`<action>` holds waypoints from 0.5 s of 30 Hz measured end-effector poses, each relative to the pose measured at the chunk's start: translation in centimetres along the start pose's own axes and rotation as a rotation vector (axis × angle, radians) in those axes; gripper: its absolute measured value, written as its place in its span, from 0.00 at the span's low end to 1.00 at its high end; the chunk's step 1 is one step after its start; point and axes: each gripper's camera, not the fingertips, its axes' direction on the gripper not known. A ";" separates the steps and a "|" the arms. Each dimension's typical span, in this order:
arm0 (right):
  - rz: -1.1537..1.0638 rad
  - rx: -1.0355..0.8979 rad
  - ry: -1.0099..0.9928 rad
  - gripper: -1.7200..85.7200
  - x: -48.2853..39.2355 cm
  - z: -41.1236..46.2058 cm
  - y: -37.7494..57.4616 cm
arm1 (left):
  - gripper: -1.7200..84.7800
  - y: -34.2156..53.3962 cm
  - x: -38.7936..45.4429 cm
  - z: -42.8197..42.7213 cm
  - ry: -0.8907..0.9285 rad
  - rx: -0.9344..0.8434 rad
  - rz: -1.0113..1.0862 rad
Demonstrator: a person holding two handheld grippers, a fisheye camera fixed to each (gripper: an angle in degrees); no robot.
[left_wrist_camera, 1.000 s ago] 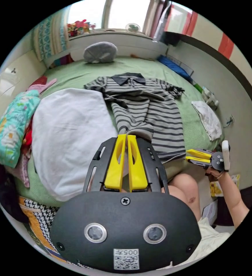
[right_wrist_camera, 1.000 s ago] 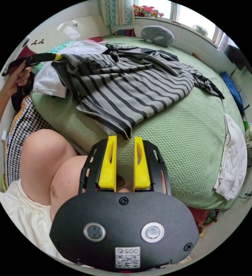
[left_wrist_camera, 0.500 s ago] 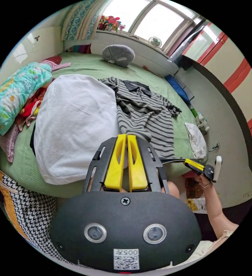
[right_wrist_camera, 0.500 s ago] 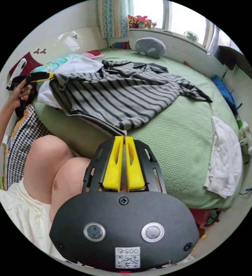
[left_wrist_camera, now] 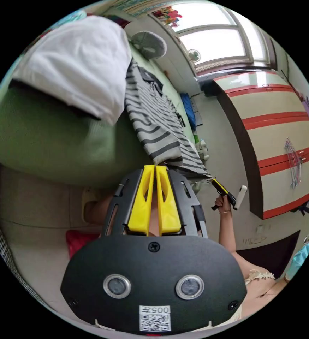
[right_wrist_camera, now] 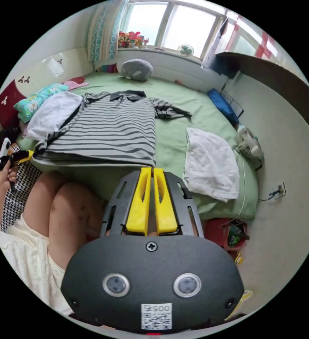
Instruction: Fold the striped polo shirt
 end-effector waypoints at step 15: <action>0.038 -0.203 -0.022 0.00 -4.1 6.5 1.5 | 0.14 2.0 2.9 1.6 -0.367 -0.057 0.269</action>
